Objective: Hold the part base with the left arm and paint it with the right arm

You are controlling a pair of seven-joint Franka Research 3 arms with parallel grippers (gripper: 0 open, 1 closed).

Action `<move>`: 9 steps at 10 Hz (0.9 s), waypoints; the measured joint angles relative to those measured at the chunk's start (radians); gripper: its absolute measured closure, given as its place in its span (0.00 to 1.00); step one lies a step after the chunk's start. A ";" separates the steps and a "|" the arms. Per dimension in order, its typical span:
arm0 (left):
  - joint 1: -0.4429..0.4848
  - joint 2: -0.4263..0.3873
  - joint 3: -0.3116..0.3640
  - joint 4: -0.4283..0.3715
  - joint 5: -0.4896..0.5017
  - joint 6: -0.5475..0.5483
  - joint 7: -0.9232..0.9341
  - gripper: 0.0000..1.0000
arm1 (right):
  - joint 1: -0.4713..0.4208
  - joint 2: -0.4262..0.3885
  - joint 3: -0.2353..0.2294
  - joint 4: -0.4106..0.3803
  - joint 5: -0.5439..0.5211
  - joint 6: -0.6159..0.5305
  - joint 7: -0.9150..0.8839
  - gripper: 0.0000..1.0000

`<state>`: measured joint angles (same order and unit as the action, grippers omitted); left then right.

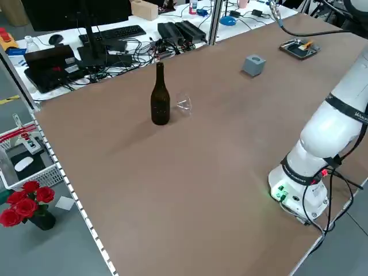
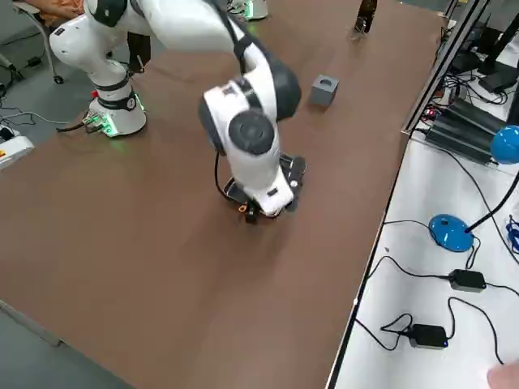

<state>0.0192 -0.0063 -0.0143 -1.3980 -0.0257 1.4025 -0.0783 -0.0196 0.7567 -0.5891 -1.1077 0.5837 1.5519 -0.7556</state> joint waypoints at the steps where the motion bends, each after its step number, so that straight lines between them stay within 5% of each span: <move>1: 0.001 0.001 0.000 -0.007 0.000 0.015 -0.002 0.04 | 0.004 -0.062 0.071 0.003 -0.108 -0.005 0.152 0.00; 4: 0.000 0.005 -0.002 -0.012 0.000 0.024 0.001 0.04 | 0.002 -0.263 0.357 -0.051 -0.394 -0.016 0.564 0.00; 9: -0.002 0.010 -0.003 -0.017 0.000 0.025 0.021 0.04 | -0.039 -0.572 0.522 -0.333 -0.529 -0.004 0.706 0.00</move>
<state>0.0176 0.0036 -0.0176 -1.4151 -0.0257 1.4276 -0.0574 -0.0588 0.1849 -0.0672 -1.4407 0.0551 1.5477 -0.0501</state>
